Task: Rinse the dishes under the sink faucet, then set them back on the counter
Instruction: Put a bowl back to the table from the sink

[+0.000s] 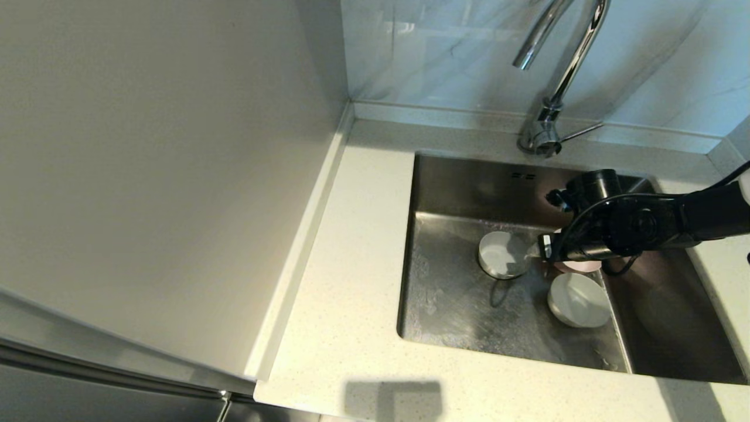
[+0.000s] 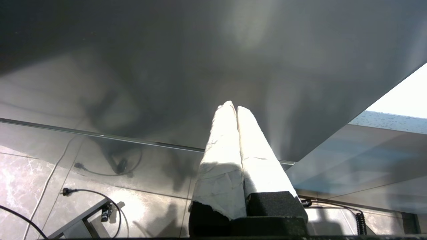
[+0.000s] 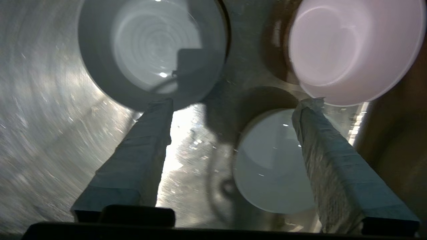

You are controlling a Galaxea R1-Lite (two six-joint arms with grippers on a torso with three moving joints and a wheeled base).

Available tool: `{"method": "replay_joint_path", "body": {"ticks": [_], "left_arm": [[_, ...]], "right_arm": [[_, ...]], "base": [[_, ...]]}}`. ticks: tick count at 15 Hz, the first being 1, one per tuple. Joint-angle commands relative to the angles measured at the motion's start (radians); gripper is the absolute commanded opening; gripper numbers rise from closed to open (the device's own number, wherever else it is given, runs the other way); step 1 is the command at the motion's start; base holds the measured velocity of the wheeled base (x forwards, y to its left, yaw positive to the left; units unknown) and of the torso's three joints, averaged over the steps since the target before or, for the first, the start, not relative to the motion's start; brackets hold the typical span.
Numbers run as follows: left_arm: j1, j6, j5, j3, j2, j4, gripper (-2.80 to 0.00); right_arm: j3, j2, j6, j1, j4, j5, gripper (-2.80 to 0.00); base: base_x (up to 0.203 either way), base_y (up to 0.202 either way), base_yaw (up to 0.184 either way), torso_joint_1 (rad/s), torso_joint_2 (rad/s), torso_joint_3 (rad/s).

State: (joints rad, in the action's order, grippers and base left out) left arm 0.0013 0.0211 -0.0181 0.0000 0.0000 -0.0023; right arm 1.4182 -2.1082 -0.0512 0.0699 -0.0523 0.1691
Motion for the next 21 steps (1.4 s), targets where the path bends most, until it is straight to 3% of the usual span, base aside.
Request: {"method": "replay_joint_path", "body": {"ticks": [1,6,9,19,20,21], "left_arm": [[0.0,0.0,0.0,0.0,-0.003,-0.001,-2.8],[0.0,0.0,0.0,0.0,-0.003,-0.001,-2.8],[0.0,0.0,0.0,0.0,-0.003,-0.001,-2.8],[0.0,0.0,0.0,0.0,-0.005,-0.001,-2.8],[0.0,0.0,0.001,0.0,-0.003,-0.001,-2.8],[0.0,0.0,0.0,0.0,-0.003,-0.001,-2.8]], "right_arm": [[0.025,-0.045,-0.057,0.018,-0.003,0.001,0.0],[0.053,-0.119,-0.102,0.034,-0.001,-0.002,0.0],[0.086,-0.156,-0.104,0.034,-0.001,-0.047,0.0],[0.262,-0.293,-0.097,0.028,0.002,-0.043,0.0],[0.26,-0.299,-0.095,0.027,0.0,-0.042,-1.85],[0.26,-0.302,-0.094,0.025,0.0,-0.042,-2.8]], "base": [[0.0,0.0,0.0,0.0,0.0,0.0],[0.0,0.0,0.0,0.0,0.0,0.0],[0.0,0.0,0.0,0.0,0.0,0.0],[0.0,0.0,0.0,0.0,0.0,0.0],[0.0,0.0,0.0,0.0,0.0,0.0],[0.0,0.0,0.0,0.0,0.0,0.0]]}}
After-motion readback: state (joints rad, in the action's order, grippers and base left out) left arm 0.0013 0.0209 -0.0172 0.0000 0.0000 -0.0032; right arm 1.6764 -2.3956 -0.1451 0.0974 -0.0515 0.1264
